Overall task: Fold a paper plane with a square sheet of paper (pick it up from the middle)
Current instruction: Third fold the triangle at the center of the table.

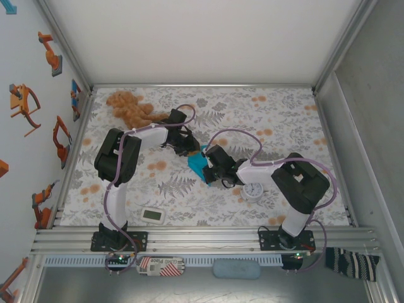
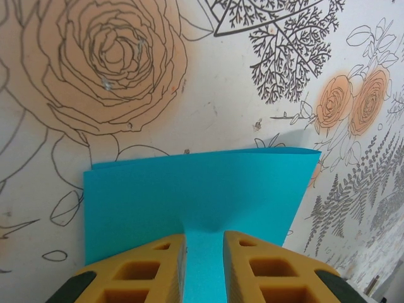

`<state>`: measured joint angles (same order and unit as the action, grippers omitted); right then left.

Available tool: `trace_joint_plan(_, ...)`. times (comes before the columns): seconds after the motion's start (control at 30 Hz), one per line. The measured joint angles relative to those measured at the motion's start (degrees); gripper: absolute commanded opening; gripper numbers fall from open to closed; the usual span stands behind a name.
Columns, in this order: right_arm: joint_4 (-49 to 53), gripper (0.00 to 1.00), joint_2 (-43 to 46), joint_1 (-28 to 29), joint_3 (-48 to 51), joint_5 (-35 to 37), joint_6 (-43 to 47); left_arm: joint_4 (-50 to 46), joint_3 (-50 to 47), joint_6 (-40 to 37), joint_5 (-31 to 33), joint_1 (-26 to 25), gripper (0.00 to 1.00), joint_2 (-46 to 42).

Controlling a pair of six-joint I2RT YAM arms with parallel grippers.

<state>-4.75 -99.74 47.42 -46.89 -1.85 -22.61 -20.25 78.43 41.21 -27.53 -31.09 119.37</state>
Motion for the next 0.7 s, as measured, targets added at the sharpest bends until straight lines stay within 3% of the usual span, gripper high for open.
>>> trace_joint_plan(0.27, -0.15, 0.0, -0.11, 0.0, 0.0, -0.02, -0.13, -0.11, -0.22, 0.48, -0.04, 1.81, 0.27, -2.32)
trace_joint_plan(0.7, -0.13, 0.0, -0.11, -0.04, -0.13, -0.24, -0.13, 0.0, -1.75, 0.48, -0.55, 2.08, 0.21, -1.33)
